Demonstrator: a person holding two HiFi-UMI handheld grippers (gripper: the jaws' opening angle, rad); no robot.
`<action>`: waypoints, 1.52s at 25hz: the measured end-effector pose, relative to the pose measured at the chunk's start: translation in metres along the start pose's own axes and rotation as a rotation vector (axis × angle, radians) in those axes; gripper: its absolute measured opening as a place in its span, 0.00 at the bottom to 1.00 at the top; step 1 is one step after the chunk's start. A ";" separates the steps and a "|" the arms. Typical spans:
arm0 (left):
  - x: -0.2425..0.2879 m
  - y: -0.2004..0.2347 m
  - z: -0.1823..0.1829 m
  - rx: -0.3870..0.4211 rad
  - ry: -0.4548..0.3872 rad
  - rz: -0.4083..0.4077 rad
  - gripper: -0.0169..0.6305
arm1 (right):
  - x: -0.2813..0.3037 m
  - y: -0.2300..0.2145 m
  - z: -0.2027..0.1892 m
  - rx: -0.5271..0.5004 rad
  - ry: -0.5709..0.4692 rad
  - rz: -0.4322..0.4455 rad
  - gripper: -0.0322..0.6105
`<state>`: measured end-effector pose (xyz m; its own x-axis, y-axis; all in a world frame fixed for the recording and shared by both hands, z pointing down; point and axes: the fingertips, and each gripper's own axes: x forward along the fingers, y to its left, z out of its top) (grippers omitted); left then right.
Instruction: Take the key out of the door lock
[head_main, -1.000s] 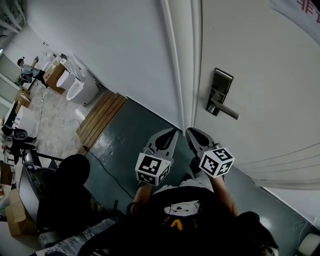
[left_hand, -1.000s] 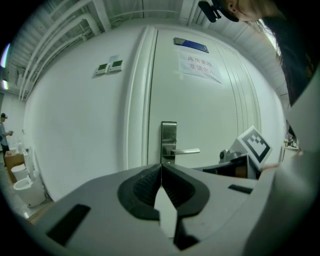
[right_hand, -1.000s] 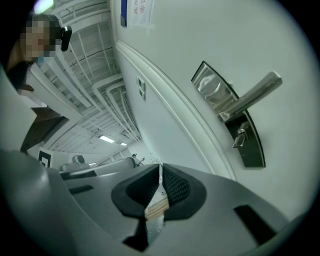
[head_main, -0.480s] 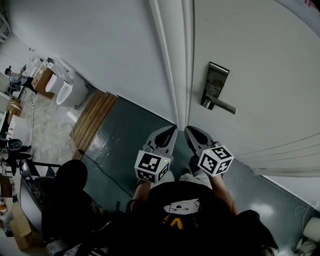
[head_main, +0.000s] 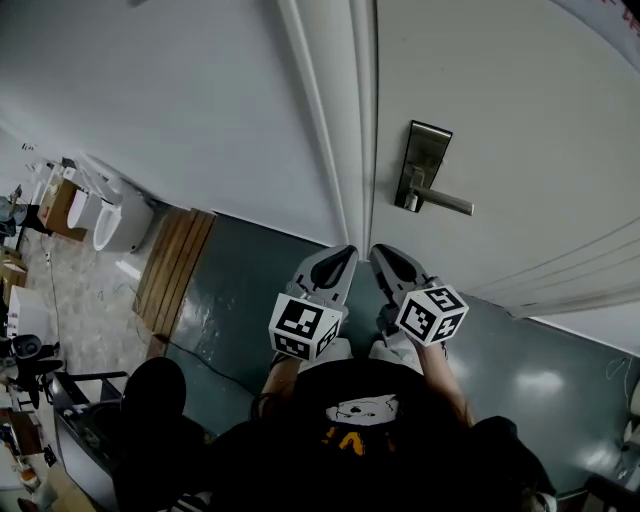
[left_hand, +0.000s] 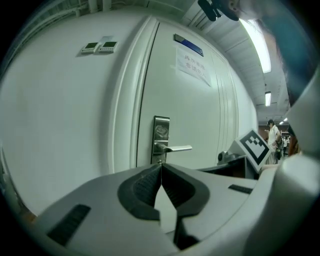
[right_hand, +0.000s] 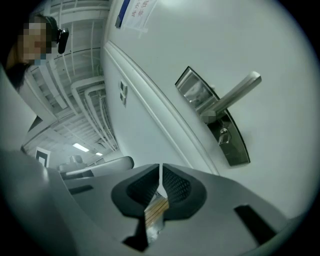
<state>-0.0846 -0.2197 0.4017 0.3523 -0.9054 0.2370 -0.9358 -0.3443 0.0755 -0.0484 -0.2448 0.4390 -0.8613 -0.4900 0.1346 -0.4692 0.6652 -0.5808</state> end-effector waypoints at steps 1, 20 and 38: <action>-0.001 0.002 0.000 0.004 0.001 -0.019 0.04 | 0.002 0.002 -0.001 0.004 -0.009 -0.014 0.06; -0.011 0.012 -0.011 0.048 -0.011 -0.306 0.04 | -0.009 -0.026 0.000 -0.033 -0.182 -0.336 0.06; -0.026 0.012 -0.017 0.066 -0.016 -0.357 0.04 | 0.012 -0.101 0.027 -0.034 -0.153 -0.468 0.25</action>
<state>-0.1055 -0.1963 0.4129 0.6573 -0.7287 0.1920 -0.7511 -0.6543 0.0881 -0.0059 -0.3326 0.4773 -0.5194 -0.8159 0.2542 -0.8073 0.3710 -0.4589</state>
